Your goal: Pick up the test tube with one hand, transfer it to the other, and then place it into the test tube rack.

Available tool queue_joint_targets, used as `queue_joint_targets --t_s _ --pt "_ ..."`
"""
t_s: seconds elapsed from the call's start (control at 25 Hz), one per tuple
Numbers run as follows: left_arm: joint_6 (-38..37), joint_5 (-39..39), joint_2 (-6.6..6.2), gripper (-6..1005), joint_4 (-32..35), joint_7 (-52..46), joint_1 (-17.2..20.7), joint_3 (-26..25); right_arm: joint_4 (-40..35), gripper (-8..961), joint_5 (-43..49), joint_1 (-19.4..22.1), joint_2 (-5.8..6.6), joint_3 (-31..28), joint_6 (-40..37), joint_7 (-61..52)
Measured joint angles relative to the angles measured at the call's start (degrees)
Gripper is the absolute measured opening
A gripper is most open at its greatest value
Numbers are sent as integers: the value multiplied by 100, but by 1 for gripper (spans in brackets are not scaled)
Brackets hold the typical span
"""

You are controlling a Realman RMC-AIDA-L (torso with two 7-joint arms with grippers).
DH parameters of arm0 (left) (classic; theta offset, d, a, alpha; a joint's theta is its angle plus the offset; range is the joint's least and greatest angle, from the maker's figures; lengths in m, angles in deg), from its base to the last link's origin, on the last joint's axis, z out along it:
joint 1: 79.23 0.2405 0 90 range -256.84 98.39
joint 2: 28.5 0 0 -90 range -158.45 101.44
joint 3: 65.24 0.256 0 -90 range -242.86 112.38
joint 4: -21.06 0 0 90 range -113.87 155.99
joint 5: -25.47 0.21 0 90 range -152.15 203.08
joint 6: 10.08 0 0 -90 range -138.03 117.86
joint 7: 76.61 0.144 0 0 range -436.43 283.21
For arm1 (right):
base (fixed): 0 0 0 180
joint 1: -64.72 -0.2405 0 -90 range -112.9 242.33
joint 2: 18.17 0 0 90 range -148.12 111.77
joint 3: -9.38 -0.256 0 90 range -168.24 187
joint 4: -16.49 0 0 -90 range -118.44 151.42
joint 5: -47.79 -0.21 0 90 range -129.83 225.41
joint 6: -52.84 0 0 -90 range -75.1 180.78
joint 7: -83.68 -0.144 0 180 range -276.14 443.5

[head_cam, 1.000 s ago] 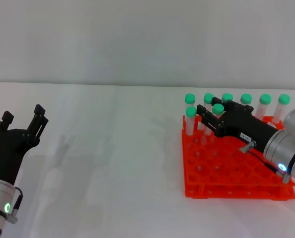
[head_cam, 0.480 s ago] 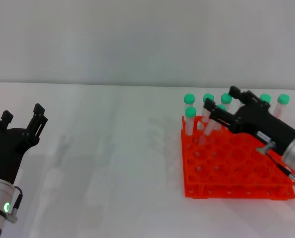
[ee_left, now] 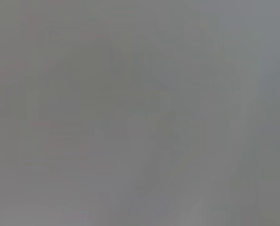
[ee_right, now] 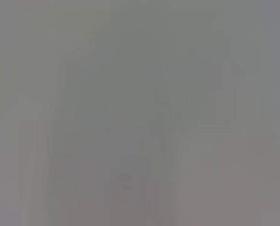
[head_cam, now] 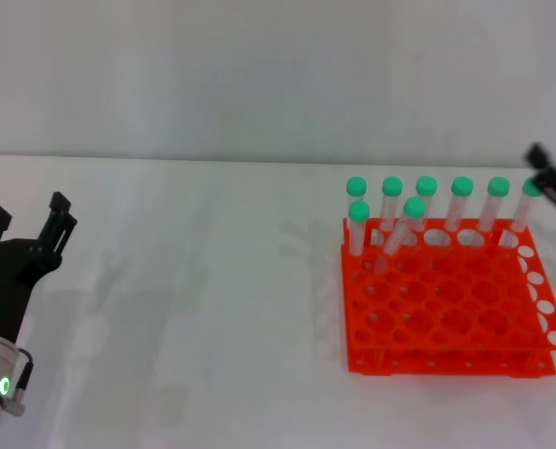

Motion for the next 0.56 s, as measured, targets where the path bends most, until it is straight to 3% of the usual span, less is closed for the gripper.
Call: queue_joint_targets --t_s 0.32,0.56 --pt "130 -10 -2 880 -7 0 -68 -173 1016 861 -44 -132 -14 -1264 126 952" --pt "301 -11 -9 880 -8 0 -115 -174 1235 861 -43 -184 -46 -1485 144 1132"
